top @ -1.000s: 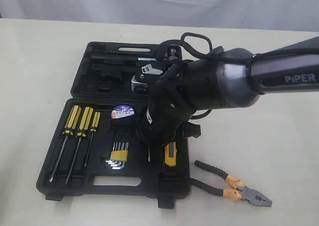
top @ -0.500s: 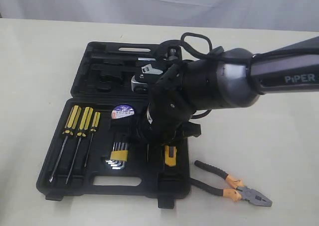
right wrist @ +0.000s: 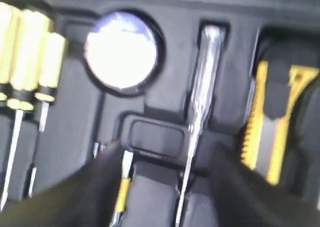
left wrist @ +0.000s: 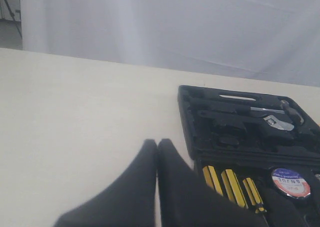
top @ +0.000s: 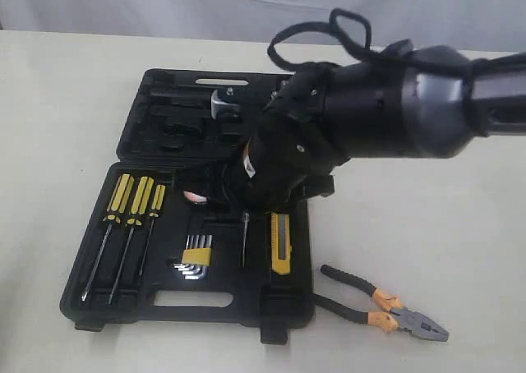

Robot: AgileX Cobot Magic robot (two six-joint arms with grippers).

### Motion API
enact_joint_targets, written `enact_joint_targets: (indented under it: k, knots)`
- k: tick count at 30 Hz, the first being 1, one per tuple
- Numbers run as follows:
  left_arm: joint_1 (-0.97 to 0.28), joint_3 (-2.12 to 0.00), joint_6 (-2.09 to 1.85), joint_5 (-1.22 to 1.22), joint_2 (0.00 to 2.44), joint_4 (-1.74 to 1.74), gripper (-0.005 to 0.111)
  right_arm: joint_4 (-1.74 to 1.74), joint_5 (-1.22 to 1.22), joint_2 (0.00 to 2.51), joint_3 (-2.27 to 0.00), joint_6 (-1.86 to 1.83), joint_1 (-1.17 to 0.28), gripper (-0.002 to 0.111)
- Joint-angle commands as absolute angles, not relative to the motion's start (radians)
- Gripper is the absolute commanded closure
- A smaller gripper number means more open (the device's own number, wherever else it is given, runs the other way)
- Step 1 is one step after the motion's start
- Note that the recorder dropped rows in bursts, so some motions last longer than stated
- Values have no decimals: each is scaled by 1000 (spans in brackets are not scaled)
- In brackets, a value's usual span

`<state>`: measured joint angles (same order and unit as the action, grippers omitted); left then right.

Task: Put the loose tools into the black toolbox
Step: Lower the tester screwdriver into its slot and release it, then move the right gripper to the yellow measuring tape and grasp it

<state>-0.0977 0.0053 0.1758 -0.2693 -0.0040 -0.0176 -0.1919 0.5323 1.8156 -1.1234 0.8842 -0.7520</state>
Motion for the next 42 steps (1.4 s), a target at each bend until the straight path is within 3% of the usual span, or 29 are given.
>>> enact_joint_targets:
  k: [1, 3, 10, 17, 19, 21, 25, 32, 35, 40, 42]
  knots:
    - [-103, 0, 175, -270, 0, -23, 107, -315, 634, 1744, -1146, 834, -750, 91]
    - [-103, 0, 175, -270, 0, -23, 107, -399, 716, 1716, -1155, 830, -750, 109]
    - [-103, 0, 175, -270, 0, -23, 107, -417, 841, 1613, -1155, 635, -695, 109]
    - [-103, 0, 175, -270, 0, -23, 107, -211, 842, 1580, -1162, 431, -443, 109]
    - [-103, 0, 175, -270, 0, -23, 107, -209, 858, 1623, -1217, 346, -374, 109]
    - [-103, 0, 175, -270, 0, -23, 107, -158, 1021, 1742, -1424, 240, -293, 109]
    - [-103, 0, 175, -270, 0, -23, 107, -19, 1103, 1997, -1749, 80, -214, 109]
    - [-103, 0, 175, -270, 0, -12, 107, -24, 1062, 2241, -1900, 0, -228, 107]
    - [-103, 0, 175, -270, 0, -14, 107, -25, 1024, 2273, -1900, -23, -232, 90]
    - [-103, 0, 175, -270, 0, -14, 107, -25, 1003, 2286, -1900, -35, -232, 39]
    - [-103, 0, 175, -270, 0, -14, 107, -26, 1000, 2286, -1900, -44, -232, 36]
